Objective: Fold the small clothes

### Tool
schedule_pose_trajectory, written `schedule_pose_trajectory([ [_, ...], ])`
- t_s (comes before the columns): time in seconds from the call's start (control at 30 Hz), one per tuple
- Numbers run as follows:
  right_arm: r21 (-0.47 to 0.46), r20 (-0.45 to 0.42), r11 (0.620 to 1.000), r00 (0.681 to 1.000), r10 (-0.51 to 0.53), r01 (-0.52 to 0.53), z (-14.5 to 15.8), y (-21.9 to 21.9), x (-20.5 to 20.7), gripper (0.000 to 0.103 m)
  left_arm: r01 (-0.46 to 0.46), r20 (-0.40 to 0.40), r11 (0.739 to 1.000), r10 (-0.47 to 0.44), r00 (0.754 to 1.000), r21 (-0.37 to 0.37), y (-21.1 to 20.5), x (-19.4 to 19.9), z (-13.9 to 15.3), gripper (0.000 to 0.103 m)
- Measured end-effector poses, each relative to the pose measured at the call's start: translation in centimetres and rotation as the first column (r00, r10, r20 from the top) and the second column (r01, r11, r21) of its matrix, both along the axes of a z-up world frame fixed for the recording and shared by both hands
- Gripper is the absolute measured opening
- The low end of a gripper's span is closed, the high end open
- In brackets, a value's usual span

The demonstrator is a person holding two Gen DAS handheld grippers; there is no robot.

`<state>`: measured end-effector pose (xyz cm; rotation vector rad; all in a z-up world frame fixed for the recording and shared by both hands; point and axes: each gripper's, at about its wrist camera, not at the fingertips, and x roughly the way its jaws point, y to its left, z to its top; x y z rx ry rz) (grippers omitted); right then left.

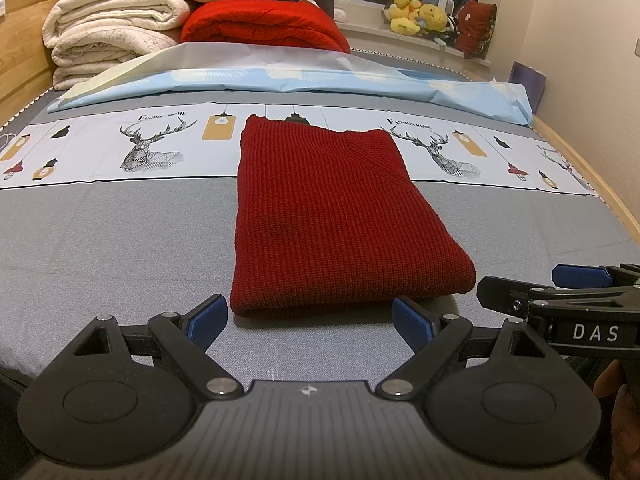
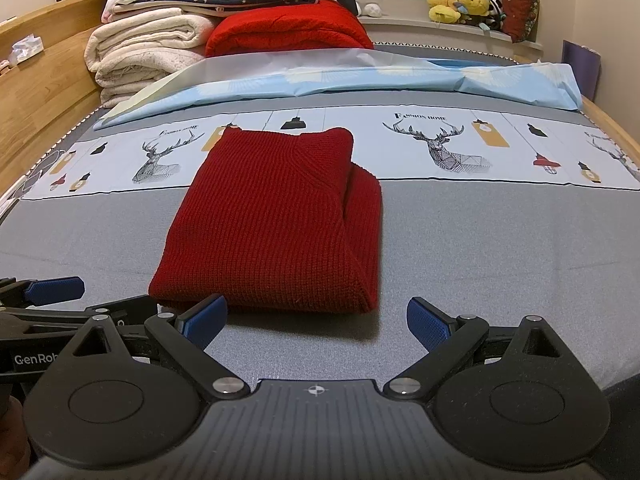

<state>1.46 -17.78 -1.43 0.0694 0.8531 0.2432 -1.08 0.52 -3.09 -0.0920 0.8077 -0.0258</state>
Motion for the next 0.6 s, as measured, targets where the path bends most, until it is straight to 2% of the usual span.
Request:
schedule_pose_trajectory([
  [0.6,0.000,-0.005,1.000,1.000,-0.001,0.001,-0.43,0.01,0.03,0.096,0.001,-0.008,1.000,-0.001,1.000,-0.004,-0.08,0.06,-0.48,0.092],
])
